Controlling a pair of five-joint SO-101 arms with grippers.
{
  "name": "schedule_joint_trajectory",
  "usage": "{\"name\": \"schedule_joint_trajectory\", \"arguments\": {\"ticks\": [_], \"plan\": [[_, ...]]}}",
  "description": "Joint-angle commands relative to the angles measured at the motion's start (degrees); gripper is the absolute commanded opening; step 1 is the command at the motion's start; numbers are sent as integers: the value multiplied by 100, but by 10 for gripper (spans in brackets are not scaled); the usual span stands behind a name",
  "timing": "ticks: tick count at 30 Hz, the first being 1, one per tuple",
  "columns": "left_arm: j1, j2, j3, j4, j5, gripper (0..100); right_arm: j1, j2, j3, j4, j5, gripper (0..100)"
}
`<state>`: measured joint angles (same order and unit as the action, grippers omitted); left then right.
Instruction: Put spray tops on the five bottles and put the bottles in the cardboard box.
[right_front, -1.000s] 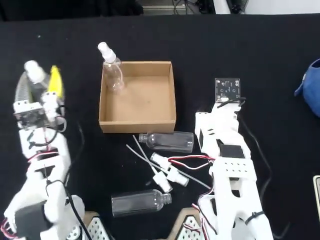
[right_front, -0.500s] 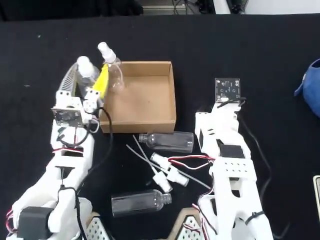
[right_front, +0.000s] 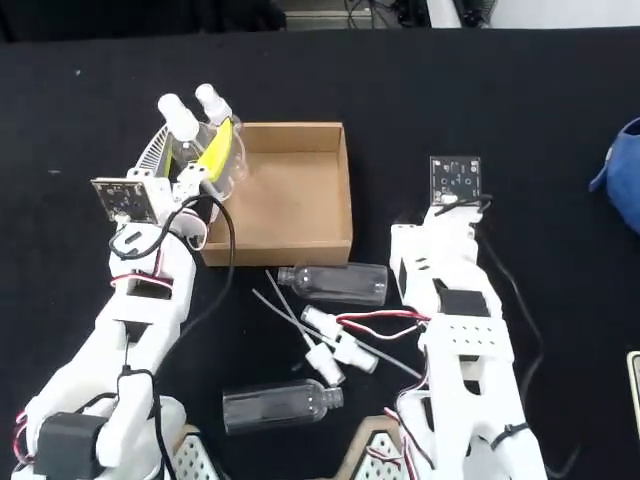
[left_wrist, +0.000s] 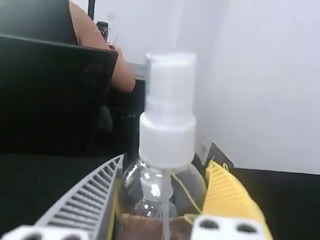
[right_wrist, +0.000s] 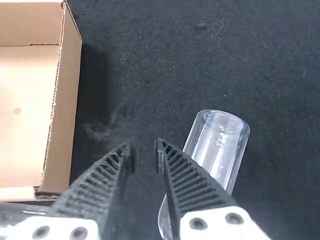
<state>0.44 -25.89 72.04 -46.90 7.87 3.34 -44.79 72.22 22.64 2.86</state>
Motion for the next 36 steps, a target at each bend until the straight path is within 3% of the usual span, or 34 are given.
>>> {"name": "schedule_joint_trajectory", "arguments": {"ticks": [1,9,17,36], "plan": [[84,-158,-400,18,-26,30,97,-189,13,-149,26,64],[92,756,-488,-905,-26,30,97,-189,13,-149,26,64],[84,1398,-576,-1310,-26,30,97,-189,-4,-149,26,64],[84,1969,-892,-1354,-35,30,97,-189,-13,-149,26,64]]}}
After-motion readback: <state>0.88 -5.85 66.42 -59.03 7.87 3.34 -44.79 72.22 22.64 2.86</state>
